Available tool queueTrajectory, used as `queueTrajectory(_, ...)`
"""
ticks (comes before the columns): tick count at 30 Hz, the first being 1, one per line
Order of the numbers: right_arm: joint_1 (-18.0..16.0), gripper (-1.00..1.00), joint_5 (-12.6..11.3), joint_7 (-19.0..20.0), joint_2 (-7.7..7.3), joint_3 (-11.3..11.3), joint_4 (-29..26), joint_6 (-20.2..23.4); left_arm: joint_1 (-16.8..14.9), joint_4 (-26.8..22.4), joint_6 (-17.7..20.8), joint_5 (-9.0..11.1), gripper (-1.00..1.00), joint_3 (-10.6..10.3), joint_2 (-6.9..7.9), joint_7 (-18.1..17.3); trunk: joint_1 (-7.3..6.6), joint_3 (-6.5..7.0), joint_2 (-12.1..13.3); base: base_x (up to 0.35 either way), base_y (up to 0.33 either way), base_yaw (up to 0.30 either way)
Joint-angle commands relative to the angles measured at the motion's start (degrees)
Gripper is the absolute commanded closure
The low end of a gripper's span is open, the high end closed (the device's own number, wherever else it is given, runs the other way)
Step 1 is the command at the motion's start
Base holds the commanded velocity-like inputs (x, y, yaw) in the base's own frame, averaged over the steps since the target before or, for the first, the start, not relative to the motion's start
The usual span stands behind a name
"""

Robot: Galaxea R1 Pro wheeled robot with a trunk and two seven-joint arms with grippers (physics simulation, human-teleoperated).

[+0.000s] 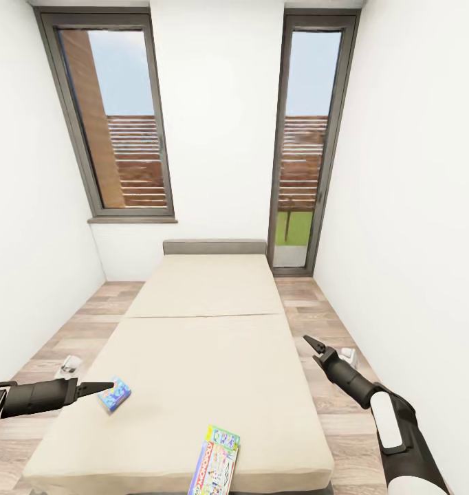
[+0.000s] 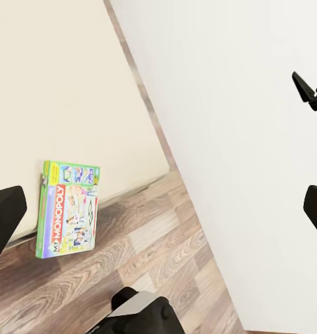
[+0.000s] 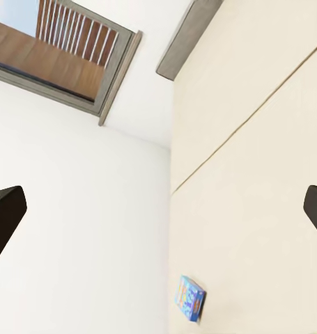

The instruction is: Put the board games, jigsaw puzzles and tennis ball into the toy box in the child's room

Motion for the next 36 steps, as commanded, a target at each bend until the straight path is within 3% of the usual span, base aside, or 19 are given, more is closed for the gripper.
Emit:
queueTrajectory(1, -0.1, -1.0, -0.1, 0.1, 0.06, -0.2, -0.1, 0.4, -0.1, 0.0, 0.6, -0.6, -1.0, 0.2, -0.04, -0.5, 0.02, -0.1, -0.1, 0.0, 0.0, 0.0)
queueTrajectory(21, -0.1, -1.0, 0.0, -0.3, 0.12, 0.1, -2.4, 0.7, -0.1, 0.0, 0.6, -0.5, -1.0, 0.2, -0.2, -0.5, 0.02, -0.1, -0.1, 0.0, 0.0, 0.0)
queueTrajectory(24, -0.1, -1.0, 0.2, -2.6, 0.48, 0.6, -3.8, 1.0, -0.1, 0.0, 0.6, -0.4, -1.0, 0.2, -1.14, -0.5, 0.02, -0.1, -0.1, 0.0, 0.0, 0.0)
queueTrajectory(28, -0.1, -1.0, 0.2, -8.9, 0.95, 3.0, -5.9, 1.2, -0.1, 0.0, 0.6, -0.4, -1.0, 0.2, -2.35, -0.6, 0.02, -0.1, -0.1, 0.0, 0.0, 0.0)
queueTrajectory(30, -0.1, -1.0, 0.1, -13.9, 1.05, 4.6, -7.4, 1.4, -0.1, 0.0, 0.7, -0.4, -1.0, 0.3, -3.01, -0.6, 0.02, -0.1, -0.1, 0.0, 0.0, 0.0)
queueTrajectory(36, -0.1, -1.0, -0.1, -19.5, 1.08, 5.6, -9.1, 2.4, -0.1, 0.0, 0.7, -0.2, -1.0, 0.9, -3.57, -0.7, 0.02, -0.1, -0.1, 0.0, 0.0, 0.0)
